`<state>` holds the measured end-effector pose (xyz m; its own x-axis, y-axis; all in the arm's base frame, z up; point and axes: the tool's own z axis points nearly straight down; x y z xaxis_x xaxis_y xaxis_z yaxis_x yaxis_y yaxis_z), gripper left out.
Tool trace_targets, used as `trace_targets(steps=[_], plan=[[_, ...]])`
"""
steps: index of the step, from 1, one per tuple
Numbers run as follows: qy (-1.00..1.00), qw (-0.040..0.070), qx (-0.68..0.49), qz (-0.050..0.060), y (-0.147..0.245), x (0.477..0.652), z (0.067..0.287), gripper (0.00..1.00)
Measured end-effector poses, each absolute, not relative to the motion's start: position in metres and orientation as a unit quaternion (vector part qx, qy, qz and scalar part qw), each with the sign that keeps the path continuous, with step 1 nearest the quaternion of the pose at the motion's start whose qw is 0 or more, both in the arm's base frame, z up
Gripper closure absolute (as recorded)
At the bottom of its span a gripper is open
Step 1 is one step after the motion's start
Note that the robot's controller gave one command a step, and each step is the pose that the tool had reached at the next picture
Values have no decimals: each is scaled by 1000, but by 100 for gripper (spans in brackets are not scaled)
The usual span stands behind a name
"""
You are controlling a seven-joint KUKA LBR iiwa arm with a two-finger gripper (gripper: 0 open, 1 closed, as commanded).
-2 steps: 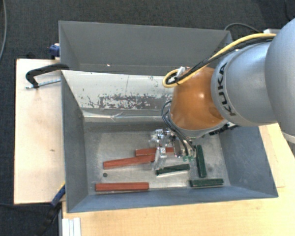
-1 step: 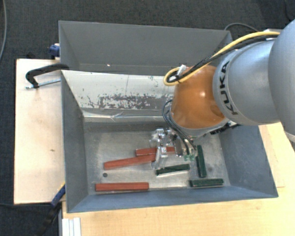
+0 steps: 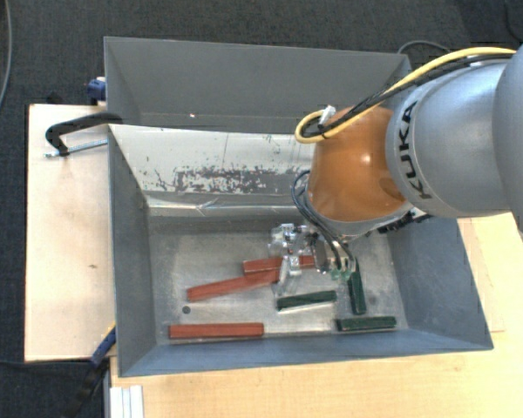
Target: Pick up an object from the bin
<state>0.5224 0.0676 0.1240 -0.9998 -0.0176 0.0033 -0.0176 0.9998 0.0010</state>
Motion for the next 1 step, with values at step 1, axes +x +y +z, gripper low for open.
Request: trace_targets(steps=[1], plan=[[-1000, 0, 9, -1, 68, 523, 145, 100]])
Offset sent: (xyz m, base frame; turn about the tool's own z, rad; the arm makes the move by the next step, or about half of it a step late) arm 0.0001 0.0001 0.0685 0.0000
